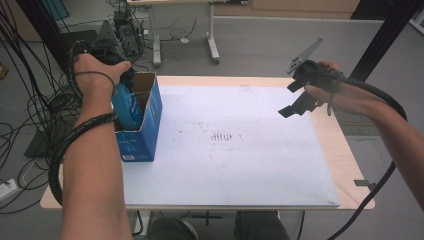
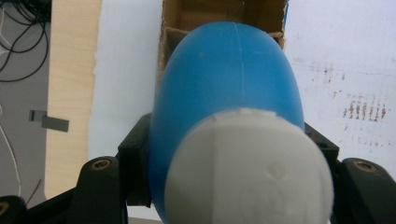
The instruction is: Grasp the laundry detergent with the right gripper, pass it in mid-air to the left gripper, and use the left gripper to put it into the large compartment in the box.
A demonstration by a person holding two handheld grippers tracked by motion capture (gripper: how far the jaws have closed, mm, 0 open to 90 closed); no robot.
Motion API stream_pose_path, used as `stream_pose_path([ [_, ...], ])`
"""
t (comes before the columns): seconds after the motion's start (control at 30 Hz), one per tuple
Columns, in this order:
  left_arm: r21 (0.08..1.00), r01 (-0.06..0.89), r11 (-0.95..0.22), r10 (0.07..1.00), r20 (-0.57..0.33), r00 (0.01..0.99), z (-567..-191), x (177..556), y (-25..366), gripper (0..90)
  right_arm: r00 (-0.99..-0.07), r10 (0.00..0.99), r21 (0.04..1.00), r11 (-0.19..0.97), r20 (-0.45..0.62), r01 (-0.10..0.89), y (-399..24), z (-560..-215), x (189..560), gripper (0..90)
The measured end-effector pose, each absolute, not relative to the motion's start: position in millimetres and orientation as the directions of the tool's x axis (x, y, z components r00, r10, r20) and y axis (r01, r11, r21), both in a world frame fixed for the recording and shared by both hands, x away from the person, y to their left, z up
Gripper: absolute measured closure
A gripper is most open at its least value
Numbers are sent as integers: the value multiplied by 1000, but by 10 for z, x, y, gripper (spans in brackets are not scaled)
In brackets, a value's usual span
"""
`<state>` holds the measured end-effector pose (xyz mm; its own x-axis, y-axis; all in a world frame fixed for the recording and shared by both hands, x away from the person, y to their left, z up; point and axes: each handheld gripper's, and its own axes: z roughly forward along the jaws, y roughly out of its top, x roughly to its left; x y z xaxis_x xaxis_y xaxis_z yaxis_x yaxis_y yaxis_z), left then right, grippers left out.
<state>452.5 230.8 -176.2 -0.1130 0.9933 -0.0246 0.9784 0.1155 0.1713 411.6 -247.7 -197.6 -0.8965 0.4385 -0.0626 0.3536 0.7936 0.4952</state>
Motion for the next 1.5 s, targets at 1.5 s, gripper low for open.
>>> stream_pose_path([
  [1.5, 170, 984, 56, 998, -5, -56, -2656, 4502, 2301, 372, -896, 440, 463, 807, -56, 367, -2431, -2136, 4162, 28],
])
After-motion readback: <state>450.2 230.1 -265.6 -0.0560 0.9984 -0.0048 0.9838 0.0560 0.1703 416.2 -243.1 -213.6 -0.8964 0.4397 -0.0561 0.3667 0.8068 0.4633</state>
